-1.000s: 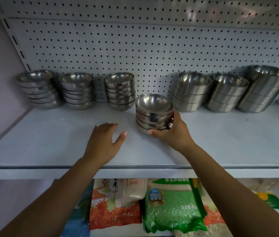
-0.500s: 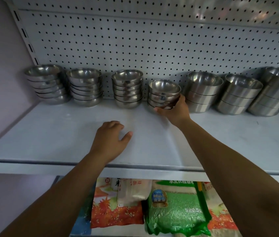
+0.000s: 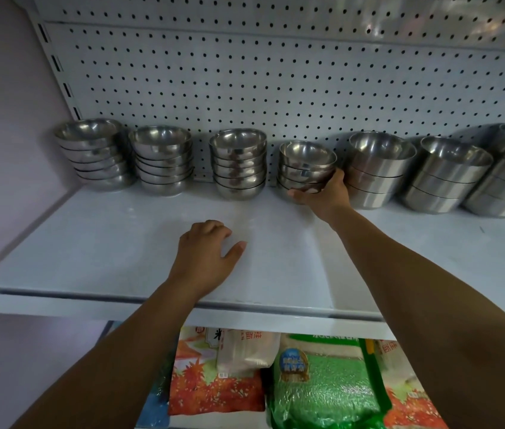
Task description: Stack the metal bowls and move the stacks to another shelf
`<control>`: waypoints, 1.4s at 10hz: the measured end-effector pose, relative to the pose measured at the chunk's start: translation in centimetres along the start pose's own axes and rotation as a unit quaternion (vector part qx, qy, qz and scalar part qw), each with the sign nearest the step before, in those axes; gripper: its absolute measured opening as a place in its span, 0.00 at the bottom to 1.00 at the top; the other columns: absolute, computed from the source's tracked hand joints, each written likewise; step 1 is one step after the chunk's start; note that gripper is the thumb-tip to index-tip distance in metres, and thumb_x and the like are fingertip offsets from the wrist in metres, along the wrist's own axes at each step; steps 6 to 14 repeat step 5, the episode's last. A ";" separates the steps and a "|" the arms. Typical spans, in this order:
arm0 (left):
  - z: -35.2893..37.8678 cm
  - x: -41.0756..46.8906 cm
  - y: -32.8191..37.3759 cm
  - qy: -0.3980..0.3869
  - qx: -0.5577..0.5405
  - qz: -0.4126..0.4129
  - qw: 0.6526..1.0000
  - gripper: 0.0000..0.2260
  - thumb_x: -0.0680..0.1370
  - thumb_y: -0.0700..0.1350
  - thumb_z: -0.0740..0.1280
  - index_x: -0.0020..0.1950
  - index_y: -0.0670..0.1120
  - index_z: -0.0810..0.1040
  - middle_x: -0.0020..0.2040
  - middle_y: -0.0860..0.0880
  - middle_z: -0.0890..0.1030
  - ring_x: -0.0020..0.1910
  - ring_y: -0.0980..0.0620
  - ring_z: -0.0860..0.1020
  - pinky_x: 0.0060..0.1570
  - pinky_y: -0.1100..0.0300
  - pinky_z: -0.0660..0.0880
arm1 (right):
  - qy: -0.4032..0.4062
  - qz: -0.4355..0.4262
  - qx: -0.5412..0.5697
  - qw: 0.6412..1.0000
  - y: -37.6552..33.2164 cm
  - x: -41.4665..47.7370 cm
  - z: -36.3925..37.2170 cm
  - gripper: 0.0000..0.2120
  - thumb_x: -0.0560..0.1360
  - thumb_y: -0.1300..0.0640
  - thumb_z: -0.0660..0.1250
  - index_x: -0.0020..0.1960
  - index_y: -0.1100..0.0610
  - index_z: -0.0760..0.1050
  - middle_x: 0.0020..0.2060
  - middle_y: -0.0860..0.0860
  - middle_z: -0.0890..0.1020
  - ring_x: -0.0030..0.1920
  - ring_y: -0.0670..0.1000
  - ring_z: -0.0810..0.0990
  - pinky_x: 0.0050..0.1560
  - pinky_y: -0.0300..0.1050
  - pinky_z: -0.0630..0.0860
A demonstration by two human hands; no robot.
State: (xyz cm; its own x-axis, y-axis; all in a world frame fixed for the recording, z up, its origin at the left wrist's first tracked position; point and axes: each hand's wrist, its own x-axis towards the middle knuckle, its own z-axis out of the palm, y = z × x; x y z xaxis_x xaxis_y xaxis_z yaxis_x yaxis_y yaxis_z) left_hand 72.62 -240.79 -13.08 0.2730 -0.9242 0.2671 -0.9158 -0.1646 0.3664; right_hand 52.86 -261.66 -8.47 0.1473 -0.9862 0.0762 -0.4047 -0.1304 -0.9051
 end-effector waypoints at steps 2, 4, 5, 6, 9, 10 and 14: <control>0.0 -0.1 0.0 -0.002 -0.001 0.001 1.000 0.22 0.81 0.60 0.64 0.66 0.46 0.79 0.66 0.49 0.78 0.66 0.46 0.73 0.68 0.47 0.69 | -0.012 0.027 -0.043 0.999 -0.7 -0.7 -0.6 0.52 0.64 0.47 0.85 0.76 0.60 0.59 0.69 0.53 0.74 0.68 0.54 0.75 0.60 0.43 0.73; -0.1 -0.2 0.2 -0.004 -0.031 -0.006 1.000 0.22 0.80 0.59 0.67 0.67 0.45 0.79 0.66 0.48 0.79 0.67 0.46 0.74 0.67 0.47 0.71 | -0.051 0.007 -0.093 0.994 0.0 -4.1 -1.7 0.52 0.68 0.49 0.82 0.80 0.59 0.54 0.73 0.56 0.71 0.73 0.59 0.71 0.67 0.50 0.73; -0.5 -0.4 0.5 -0.002 -0.071 -0.007 0.997 0.21 0.81 0.56 0.67 0.67 0.44 0.79 0.66 0.48 0.79 0.65 0.46 0.75 0.66 0.49 0.72 | -0.073 -0.026 -0.139 0.987 0.6 -6.9 -2.3 0.52 0.71 0.46 0.80 0.82 0.57 0.51 0.77 0.57 0.66 0.76 0.59 0.66 0.67 0.47 0.68; -0.5 -0.4 0.5 -0.002 -0.071 -0.007 0.997 0.21 0.81 0.56 0.67 0.67 0.44 0.79 0.66 0.48 0.79 0.65 0.46 0.75 0.66 0.49 0.72 | -0.073 -0.026 -0.139 0.987 0.6 -6.9 -2.3 0.52 0.71 0.46 0.80 0.82 0.57 0.51 0.77 0.57 0.66 0.76 0.59 0.66 0.67 0.47 0.68; -0.5 -0.4 0.5 -0.002 -0.071 -0.007 0.997 0.21 0.81 0.56 0.67 0.67 0.44 0.79 0.66 0.48 0.79 0.65 0.46 0.75 0.66 0.49 0.72 | -0.073 -0.026 -0.139 0.987 0.6 -6.9 -2.3 0.52 0.71 0.46 0.80 0.82 0.57 0.51 0.77 0.57 0.66 0.76 0.59 0.66 0.67 0.47 0.68; -0.5 -0.4 0.5 -0.002 -0.071 -0.007 0.997 0.21 0.81 0.56 0.67 0.67 0.44 0.79 0.66 0.48 0.79 0.65 0.46 0.75 0.66 0.49 0.72 | -0.073 -0.026 -0.139 0.987 0.6 -6.9 -2.3 0.52 0.71 0.46 0.80 0.82 0.57 0.51 0.77 0.57 0.66 0.76 0.59 0.66 0.67 0.47 0.68; -0.5 -0.4 0.5 -0.002 -0.071 -0.007 0.997 0.21 0.81 0.56 0.67 0.67 0.44 0.79 0.66 0.48 0.79 0.65 0.46 0.75 0.66 0.49 0.72 | -0.073 -0.026 -0.139 0.987 0.6 -6.9 -2.3 0.52 0.71 0.46 0.80 0.82 0.57 0.51 0.77 0.57 0.66 0.76 0.59 0.66 0.67 0.47 0.68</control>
